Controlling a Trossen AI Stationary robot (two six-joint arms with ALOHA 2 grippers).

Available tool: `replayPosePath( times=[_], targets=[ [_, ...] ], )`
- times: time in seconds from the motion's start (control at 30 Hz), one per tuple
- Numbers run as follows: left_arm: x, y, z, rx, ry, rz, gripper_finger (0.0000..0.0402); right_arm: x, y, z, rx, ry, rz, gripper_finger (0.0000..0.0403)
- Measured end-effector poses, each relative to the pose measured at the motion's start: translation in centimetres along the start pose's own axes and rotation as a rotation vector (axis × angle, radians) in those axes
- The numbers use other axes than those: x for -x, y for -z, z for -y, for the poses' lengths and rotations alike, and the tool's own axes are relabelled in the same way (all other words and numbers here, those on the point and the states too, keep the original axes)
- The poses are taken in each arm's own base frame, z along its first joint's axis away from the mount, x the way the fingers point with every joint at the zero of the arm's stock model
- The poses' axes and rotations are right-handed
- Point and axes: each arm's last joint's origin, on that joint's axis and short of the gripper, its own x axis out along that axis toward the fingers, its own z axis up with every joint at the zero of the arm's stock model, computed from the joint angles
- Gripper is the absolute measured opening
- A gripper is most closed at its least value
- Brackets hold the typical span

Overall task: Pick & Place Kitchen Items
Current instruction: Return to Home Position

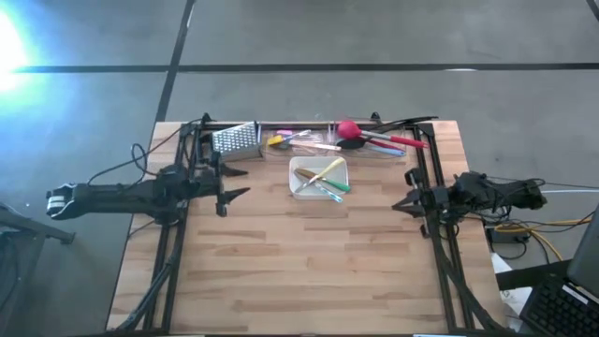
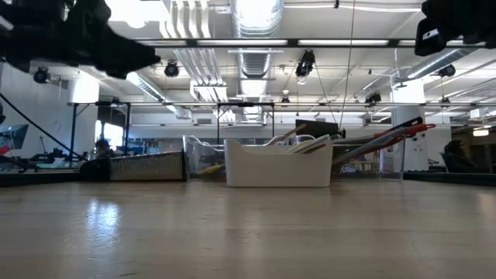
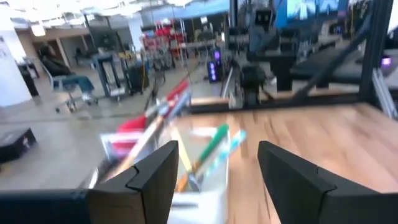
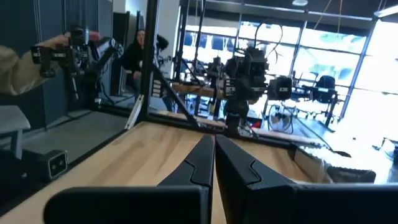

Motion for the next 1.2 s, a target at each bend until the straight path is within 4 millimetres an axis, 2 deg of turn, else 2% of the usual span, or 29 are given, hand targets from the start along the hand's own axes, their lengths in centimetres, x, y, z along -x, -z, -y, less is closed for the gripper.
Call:
replayPosePath(
  times=[0.23, 0.37, 0.5, 1.2],
  targets=[
    [0.7, 4.7, 0.7, 0.0, 0.019, -0.128, 0.0227, -0.3, 2.5, -0.2, -0.007, -0.003, -0.06, 0.0008],
    [1.5, 7.1, 1.0, 0.0, 0.038, -0.241, 0.0227, -0.6, 5.2, -0.4, -0.009, -0.006, -0.127, 0.0008],
    [2.4, 8.6, 1.4, -0.002, 0.074, -0.413, 0.0227, -0.7, 5.2, -0.2, -0.016, 0.071, -0.074, 0.0008],
    [4.0, 5.2, 1.4, 0.002, 0.077, -0.019, 0.0227, -0.5, 5.4, 0.2, -0.014, 0.111, -0.091, 0.0008]
  ],
)
